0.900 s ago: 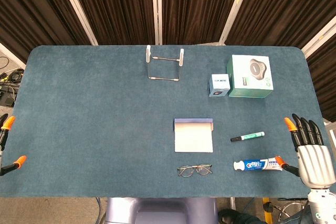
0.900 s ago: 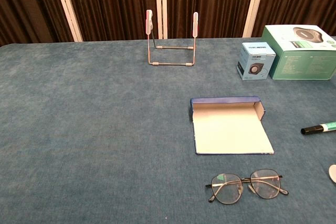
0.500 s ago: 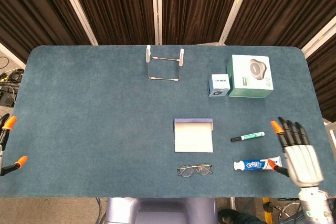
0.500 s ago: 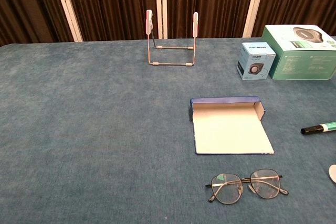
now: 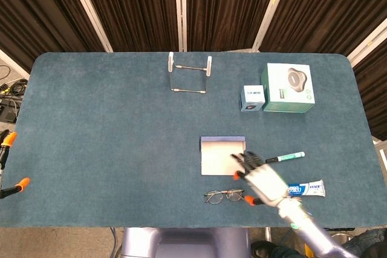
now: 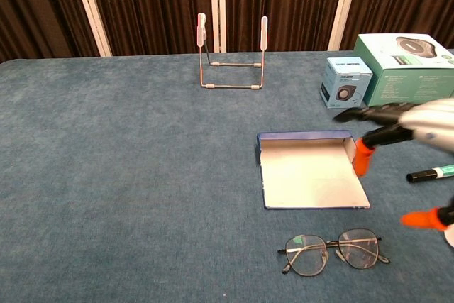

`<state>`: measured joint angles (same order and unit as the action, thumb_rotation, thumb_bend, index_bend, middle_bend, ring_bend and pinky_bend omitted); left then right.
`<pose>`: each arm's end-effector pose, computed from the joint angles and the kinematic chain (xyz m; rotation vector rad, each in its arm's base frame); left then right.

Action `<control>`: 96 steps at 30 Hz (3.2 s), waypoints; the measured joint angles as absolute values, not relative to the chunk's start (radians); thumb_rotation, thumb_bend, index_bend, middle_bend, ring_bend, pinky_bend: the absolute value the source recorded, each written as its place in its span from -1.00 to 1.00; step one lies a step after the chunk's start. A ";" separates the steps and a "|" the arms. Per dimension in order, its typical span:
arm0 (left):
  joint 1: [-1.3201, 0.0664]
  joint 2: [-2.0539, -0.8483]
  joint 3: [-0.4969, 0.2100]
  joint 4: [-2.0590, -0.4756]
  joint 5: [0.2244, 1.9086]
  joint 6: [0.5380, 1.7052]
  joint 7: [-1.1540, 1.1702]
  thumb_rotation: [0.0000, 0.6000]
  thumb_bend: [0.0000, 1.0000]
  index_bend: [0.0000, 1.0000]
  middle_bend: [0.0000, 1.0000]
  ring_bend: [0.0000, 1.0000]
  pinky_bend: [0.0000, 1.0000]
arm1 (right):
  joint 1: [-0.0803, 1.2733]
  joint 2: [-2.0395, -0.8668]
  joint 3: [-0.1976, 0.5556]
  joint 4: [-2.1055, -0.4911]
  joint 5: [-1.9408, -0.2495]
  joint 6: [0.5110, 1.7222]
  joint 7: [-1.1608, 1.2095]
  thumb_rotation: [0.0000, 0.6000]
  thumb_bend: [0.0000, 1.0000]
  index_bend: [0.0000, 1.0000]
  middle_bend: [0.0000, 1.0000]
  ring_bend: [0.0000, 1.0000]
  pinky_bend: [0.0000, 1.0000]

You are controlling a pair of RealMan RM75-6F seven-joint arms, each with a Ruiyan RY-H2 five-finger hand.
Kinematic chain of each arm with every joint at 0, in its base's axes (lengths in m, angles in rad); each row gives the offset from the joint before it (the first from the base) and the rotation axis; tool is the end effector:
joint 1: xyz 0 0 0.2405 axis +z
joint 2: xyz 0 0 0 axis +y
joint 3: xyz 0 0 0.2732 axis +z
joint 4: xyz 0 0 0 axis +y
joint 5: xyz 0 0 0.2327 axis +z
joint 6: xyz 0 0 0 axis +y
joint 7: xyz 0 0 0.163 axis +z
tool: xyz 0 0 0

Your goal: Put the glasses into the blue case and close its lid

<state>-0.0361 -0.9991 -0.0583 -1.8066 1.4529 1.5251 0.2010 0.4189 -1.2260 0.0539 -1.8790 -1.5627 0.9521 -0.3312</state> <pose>-0.3151 0.1868 0.1762 -1.3455 -0.8254 -0.7787 -0.1837 -0.2453 0.0130 2.1102 -0.8827 0.9002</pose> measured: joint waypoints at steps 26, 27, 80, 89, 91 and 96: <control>-0.044 -0.999 -0.061 -1.797 1.422 1.509 0.193 1.00 -1.00 -1.00 -1.00 -1.00 -1.00 | 0.600 -1.438 0.051 -1.861 -1.056 0.865 -0.680 1.00 -0.54 -0.07 -1.00 -1.00 -1.00; -0.045 -0.999 -0.061 -1.796 1.421 1.508 0.193 1.00 -1.00 -1.00 -1.00 -1.00 -1.00 | 0.608 -1.444 0.044 -1.856 -1.043 0.870 -0.688 1.00 -0.54 -0.07 -1.00 -1.00 -1.00; -0.051 -0.998 -0.059 -1.800 1.407 1.504 0.198 1.00 -1.00 -1.00 -1.00 -1.00 -1.00 | 0.665 -1.411 0.050 -1.861 -1.012 0.952 -0.492 1.00 -0.19 0.32 -0.95 -1.00 -1.00; -0.054 -1.000 -0.064 -1.797 1.391 1.498 0.199 1.00 -1.00 -1.00 -1.00 -1.00 -1.00 | 0.710 -1.478 0.116 -1.769 -0.934 0.960 -0.493 1.00 -0.19 0.32 -0.95 -1.00 -1.00; -0.056 -1.000 -0.067 -1.795 1.383 1.494 0.198 1.00 -1.00 -1.00 -1.00 -1.00 -1.00 | 0.726 -1.507 0.132 -1.730 -0.901 0.960 -0.501 1.00 -0.19 0.31 -0.95 -1.00 -1.00; -0.061 -1.001 -0.074 -1.786 1.359 1.480 0.194 1.00 -1.00 -1.00 -1.00 -1.00 -1.00 | 0.760 -1.561 0.162 -1.650 -0.845 0.957 -0.511 1.00 -0.19 0.31 -0.95 -1.00 -1.00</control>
<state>-0.0610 -1.0005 -0.0736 -1.7864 1.3594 1.4797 0.1939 0.7604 -1.5607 0.1621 -1.6497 -0.8449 0.9568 -0.5107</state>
